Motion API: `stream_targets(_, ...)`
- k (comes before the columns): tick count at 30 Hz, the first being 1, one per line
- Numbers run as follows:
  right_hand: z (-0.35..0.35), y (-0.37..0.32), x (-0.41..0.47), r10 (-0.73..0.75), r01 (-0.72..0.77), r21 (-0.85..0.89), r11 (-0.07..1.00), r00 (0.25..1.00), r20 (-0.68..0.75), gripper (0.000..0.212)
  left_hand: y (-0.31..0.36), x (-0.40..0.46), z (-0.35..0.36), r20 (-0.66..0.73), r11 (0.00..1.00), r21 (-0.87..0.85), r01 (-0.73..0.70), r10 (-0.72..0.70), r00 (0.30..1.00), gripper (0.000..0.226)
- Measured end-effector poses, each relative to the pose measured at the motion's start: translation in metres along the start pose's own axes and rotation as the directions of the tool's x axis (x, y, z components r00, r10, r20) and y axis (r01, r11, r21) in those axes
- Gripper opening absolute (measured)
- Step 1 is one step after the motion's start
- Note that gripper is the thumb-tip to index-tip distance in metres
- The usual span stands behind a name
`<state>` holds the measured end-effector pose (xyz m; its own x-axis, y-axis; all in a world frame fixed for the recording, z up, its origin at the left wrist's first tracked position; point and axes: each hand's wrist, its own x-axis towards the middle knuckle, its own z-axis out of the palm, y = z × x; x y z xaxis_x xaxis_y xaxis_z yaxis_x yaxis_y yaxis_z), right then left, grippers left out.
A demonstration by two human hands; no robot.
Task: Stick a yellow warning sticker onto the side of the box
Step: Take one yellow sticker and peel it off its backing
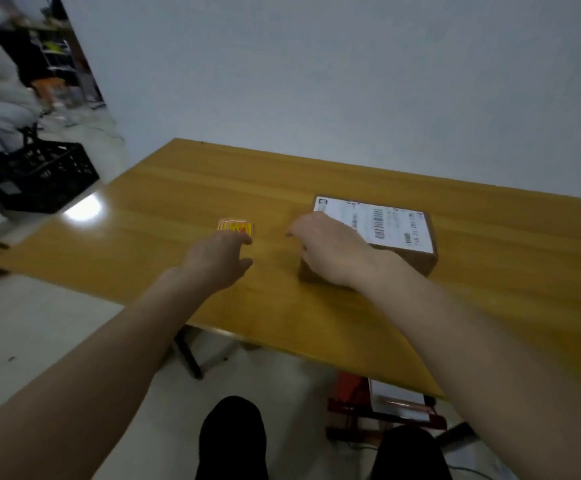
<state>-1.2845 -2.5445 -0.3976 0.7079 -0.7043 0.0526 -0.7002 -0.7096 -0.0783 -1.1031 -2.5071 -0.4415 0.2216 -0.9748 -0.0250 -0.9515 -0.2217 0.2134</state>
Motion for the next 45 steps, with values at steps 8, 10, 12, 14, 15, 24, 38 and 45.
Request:
stream_targets(8, 0.066, -0.065, 0.011, 0.001, -0.004, 0.032, 0.999, 0.994, 0.109, 0.046, -0.057, -0.042, 0.052, 0.049, 0.977, -0.192, 0.092, -0.084, 0.995, 0.065)
stream_targets(10, 0.08, -0.07, 0.02, 0.042, -0.055, 0.08, 0.995, 0.987, 0.154, 0.057, -0.064, -0.039, 0.057, 0.019, 0.959, -0.272, 0.077, -0.075, 0.997, 0.065)
stream_targets(12, 0.093, -0.073, 0.032, 0.096, -0.12, 0.119, 0.986, 0.977, 0.192, 0.066, -0.068, -0.032, 0.062, -0.024, 0.948, -0.313, 0.062, -0.074, 0.997, 0.066)
stream_targets(14, 0.102, -0.073, 0.047, 0.135, -0.164, 0.122, 0.979, 0.967, 0.217, 0.07, -0.07, -0.026, 0.067, -0.074, 0.955, -0.295, 0.04, -0.065, 0.995, 0.066)
stream_targets(15, 0.105, -0.072, 0.055, 0.15, -0.179, 0.115, 0.977, 0.963, 0.222, 0.071, -0.071, -0.024, 0.07, -0.11, 0.954, -0.296, 0.038, -0.073, 0.991, 0.066)
stream_targets(24, 0.115, -0.06, 0.127, 0.208, -0.224, 0.049, 0.973, 0.951, 0.229, 0.077, -0.073, -0.023, 0.082, -0.304, 0.932, -0.361, 0.027, -0.144, 0.942, 0.066)
stream_targets(38, 0.114, -0.055, 0.058, 0.179, -0.159, -0.098, 0.982, 0.951, 0.251, 0.083, -0.065, -0.039, 0.083, -0.299, 0.923, -0.385, 0.005, -0.13, 0.945, 0.058)
stream_targets(45, 0.116, -0.067, 0.023, 0.106, -0.101, -0.034, 0.994, 0.972, 0.21, 0.078, -0.072, -0.027, 0.078, -0.29, 0.93, -0.357, -0.083, -0.026, 0.957, 0.05)
